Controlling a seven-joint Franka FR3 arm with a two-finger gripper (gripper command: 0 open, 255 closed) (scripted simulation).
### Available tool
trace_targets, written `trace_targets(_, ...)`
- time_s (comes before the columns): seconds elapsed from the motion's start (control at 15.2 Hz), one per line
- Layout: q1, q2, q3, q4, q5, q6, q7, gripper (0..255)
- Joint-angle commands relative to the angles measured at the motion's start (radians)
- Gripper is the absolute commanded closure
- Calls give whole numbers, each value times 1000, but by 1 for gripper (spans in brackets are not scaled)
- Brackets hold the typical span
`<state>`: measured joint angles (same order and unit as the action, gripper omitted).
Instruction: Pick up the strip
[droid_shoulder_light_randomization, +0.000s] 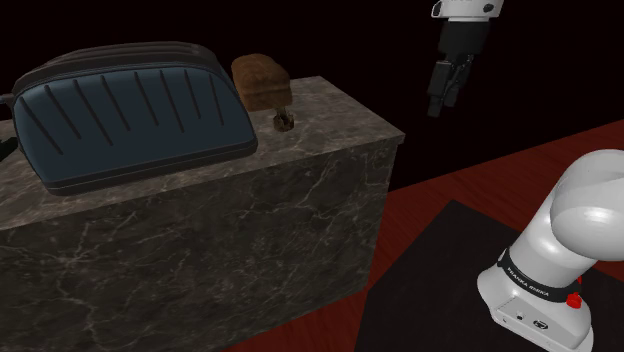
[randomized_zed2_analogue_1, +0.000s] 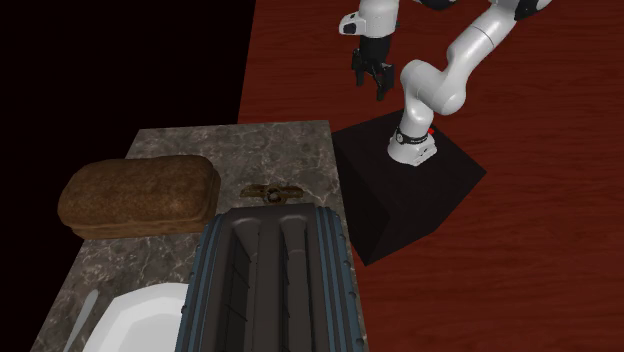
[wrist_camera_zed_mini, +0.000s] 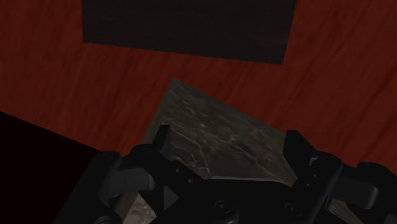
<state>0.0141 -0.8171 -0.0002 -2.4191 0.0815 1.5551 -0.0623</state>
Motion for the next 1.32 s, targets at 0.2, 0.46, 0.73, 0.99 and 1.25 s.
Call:
trace_targets(0.2, 7, 113, 41, 58, 12, 59, 43, 0)
trace_targets(0.46, 12, 268, 92, 154, 15, 121, 102, 0)
trace_targets(0.73, 13, 425, 138, 270, 0, 163, 164, 0)
trace_targets(0.99, 14, 585, 178, 407, -31, 184, 230, 0)
trace_targets(1.25, 23, 751, 210, 568, -77, 182, 298, 0)
